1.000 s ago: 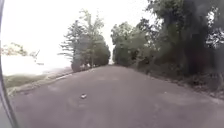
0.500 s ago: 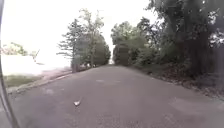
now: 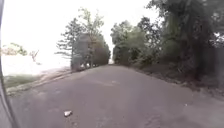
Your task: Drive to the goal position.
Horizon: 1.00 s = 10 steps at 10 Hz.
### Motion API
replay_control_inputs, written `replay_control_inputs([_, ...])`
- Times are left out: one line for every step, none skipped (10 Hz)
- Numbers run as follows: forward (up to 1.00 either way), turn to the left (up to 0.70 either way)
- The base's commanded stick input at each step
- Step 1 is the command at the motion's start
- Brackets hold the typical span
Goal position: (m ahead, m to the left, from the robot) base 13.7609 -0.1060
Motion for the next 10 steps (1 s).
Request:
replay_control_inputs([0.7,0.0])
replay_control_inputs([0.7,0.0])
replay_control_inputs([0.7,0.0])
replay_control_inputs([0.7,0.0])
replay_control_inputs([0.7,0.0])
replay_control_inputs([0.7,0.0])
replay_control_inputs([0.7,0.0])
replay_control_inputs([0.7,0.0])
replay_control_inputs([0.7,0.0])
replay_control_inputs([0.7,0.0])
